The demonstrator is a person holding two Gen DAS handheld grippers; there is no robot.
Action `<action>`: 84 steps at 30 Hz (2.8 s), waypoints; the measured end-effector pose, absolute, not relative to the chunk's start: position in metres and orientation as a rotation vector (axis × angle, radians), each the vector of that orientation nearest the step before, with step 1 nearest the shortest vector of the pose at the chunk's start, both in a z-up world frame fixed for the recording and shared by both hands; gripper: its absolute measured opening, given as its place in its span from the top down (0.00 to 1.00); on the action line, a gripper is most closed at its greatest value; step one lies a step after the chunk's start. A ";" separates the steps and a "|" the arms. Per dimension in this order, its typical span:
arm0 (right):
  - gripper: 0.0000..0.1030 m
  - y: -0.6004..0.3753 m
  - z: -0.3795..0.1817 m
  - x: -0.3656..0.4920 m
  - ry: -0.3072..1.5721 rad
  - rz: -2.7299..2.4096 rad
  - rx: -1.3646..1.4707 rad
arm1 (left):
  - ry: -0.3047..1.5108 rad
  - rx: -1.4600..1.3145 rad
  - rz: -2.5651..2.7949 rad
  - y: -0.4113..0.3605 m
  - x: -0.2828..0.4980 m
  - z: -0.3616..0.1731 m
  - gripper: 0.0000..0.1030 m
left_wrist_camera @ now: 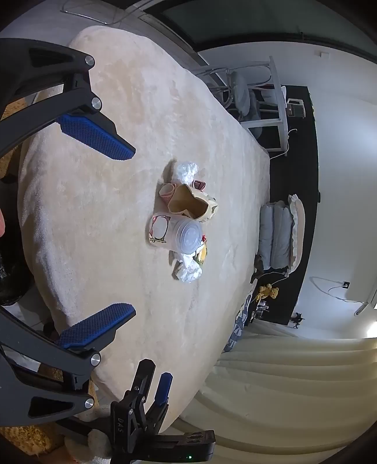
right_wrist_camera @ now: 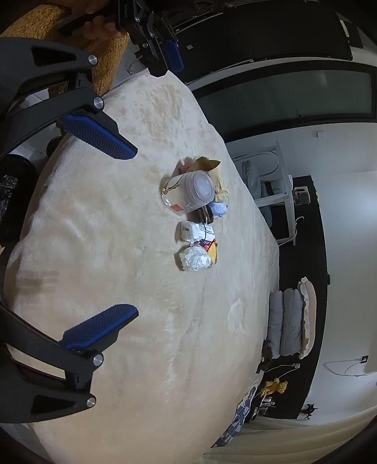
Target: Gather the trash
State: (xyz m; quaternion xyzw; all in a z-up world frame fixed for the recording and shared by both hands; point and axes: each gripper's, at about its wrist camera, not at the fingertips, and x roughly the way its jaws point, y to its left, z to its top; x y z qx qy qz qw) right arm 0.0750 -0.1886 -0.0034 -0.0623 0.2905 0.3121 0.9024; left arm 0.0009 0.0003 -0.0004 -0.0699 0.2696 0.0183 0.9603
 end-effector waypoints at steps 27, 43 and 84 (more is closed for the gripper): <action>0.04 -0.188 0.001 0.074 0.618 0.643 -0.139 | 0.537 -0.145 0.032 -0.004 0.002 -0.001 0.07; 0.04 -0.187 -0.002 0.075 0.618 0.650 -0.143 | 0.538 -0.145 0.030 -0.004 0.001 -0.003 0.07; 0.04 -0.186 -0.001 0.081 0.640 0.672 -0.117 | 0.568 -0.216 0.017 0.007 0.007 -0.006 0.07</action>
